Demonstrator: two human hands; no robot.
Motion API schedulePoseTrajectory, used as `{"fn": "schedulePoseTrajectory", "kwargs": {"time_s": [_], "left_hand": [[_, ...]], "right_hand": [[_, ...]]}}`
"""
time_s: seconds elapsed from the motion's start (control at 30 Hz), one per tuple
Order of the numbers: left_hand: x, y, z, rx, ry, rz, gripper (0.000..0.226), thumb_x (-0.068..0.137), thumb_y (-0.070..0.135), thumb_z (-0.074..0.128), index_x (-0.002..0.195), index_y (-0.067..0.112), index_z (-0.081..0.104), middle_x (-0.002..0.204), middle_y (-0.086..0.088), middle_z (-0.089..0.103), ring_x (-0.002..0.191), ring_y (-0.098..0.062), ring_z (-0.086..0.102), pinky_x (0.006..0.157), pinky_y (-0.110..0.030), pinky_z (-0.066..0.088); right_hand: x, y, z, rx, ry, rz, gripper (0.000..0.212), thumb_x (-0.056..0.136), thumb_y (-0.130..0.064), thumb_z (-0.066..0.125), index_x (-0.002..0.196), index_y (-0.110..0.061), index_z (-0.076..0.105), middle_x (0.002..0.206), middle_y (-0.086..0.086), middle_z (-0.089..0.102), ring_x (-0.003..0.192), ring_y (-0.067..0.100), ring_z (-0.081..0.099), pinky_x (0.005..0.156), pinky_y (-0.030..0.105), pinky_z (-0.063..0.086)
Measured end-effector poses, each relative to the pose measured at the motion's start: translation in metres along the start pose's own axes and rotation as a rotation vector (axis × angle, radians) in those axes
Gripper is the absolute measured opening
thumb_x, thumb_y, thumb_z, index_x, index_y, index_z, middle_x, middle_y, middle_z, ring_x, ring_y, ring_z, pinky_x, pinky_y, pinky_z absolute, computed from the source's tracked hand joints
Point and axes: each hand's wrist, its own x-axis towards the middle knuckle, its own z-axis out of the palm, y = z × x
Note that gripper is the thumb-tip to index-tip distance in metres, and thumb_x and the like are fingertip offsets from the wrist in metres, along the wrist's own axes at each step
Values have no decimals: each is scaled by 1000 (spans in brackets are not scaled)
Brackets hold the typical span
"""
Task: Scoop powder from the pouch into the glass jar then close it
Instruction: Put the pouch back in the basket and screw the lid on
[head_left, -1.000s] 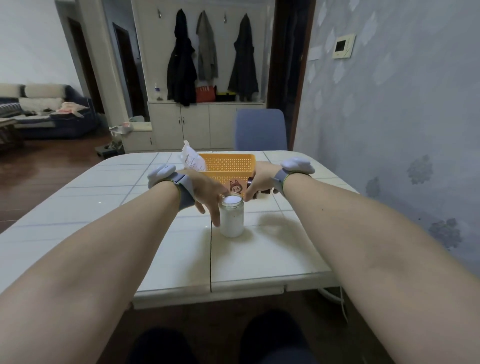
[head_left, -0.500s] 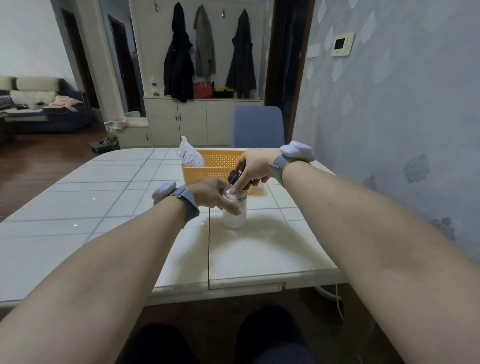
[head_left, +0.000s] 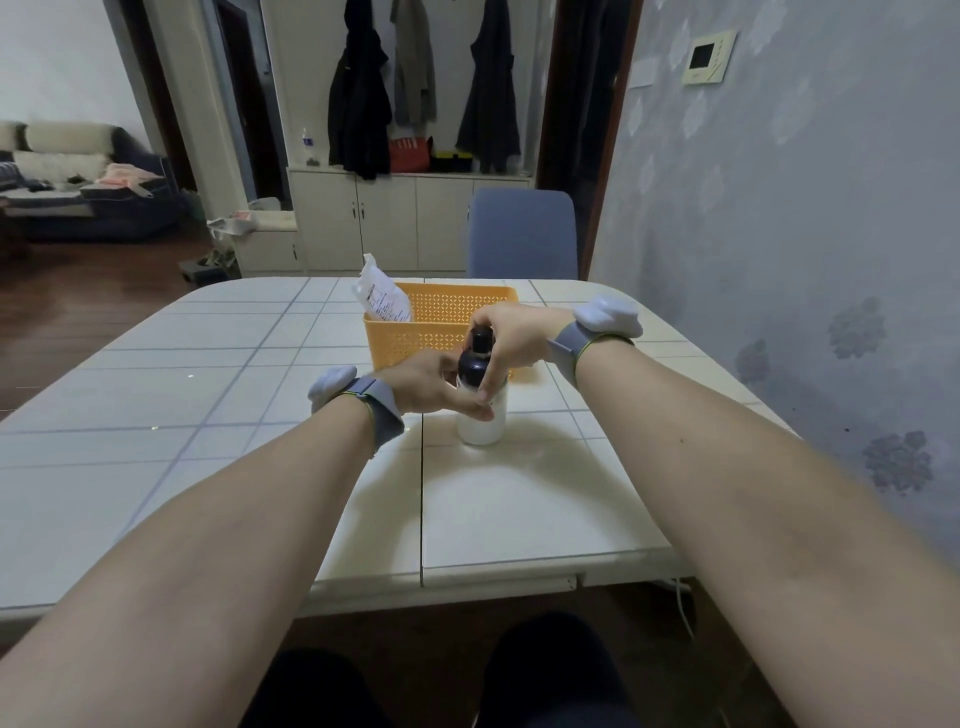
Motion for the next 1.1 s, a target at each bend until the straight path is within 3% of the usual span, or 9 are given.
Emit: {"fn": "schedulePoseTrajectory", "kwargs": {"time_s": [0.13, 0.33, 0.47, 0.67, 0.73, 0.8, 0.97, 1.1], "left_hand": [[-2, -2, 2, -35, -3, 26, 80, 45, 60, 94, 116, 30, 74, 116, 10, 73, 120, -17, 61, 112, -45, 43], [-3, -2, 3, -41, 5, 37, 70, 45, 58, 93, 108, 32, 77, 114, 10, 74, 119, -17, 62, 113, -46, 41], [-3, 1, 4, -36, -1, 33, 74, 45, 58, 92, 112, 31, 75, 116, 9, 73, 118, -18, 61, 113, -46, 41], [-3, -1, 4, -26, 7, 49, 71, 44, 62, 91, 109, 38, 74, 116, 8, 71, 118, -20, 60, 110, -51, 43], [-3, 1, 3, -43, -11, 47, 71, 44, 59, 91, 109, 37, 74, 114, 9, 72, 117, -20, 61, 110, -50, 45], [-4, 1, 3, -56, -23, 52, 71, 44, 57, 92, 111, 37, 75, 113, 10, 74, 117, -19, 62, 110, -48, 45], [-3, -2, 2, -68, -9, 73, 66, 47, 56, 93, 109, 39, 75, 113, 10, 74, 116, -17, 63, 112, -49, 43], [-2, 0, 0, -52, -27, 49, 71, 45, 57, 93, 110, 36, 75, 115, 12, 73, 119, -16, 61, 114, -48, 39]], "right_hand": [[-1, 6, 4, 105, -7, 2, 64, 63, -19, 95, 116, -18, 59, 111, 5, 65, 101, 25, 63, 70, 31, 55], [-6, 22, 11, 306, 15, -50, 54, 60, -13, 96, 106, -21, 68, 109, 5, 71, 103, 26, 65, 76, 34, 54], [-9, 33, 17, 443, 16, -72, 56, 62, -8, 95, 110, -20, 68, 111, 5, 72, 106, 27, 65, 82, 37, 53], [-13, 25, 23, 349, 115, -63, 66, 61, -34, 97, 111, -14, 59, 103, 7, 69, 83, 21, 63, 62, 31, 51], [-12, 19, 20, 277, 110, -60, 67, 62, -50, 93, 109, -15, 60, 101, 6, 69, 83, 20, 63, 64, 32, 52], [-10, 13, 16, 184, 124, -39, 66, 61, -55, 91, 106, -15, 64, 102, 6, 71, 91, 22, 66, 77, 36, 56], [-7, 15, 10, 210, 121, -30, 46, 59, -30, 97, 93, -12, 73, 94, 6, 76, 95, 28, 70, 91, 43, 57], [-7, 20, 7, 275, 52, -51, 46, 61, -12, 95, 102, -18, 75, 102, 3, 75, 104, 25, 67, 98, 44, 53]]}}
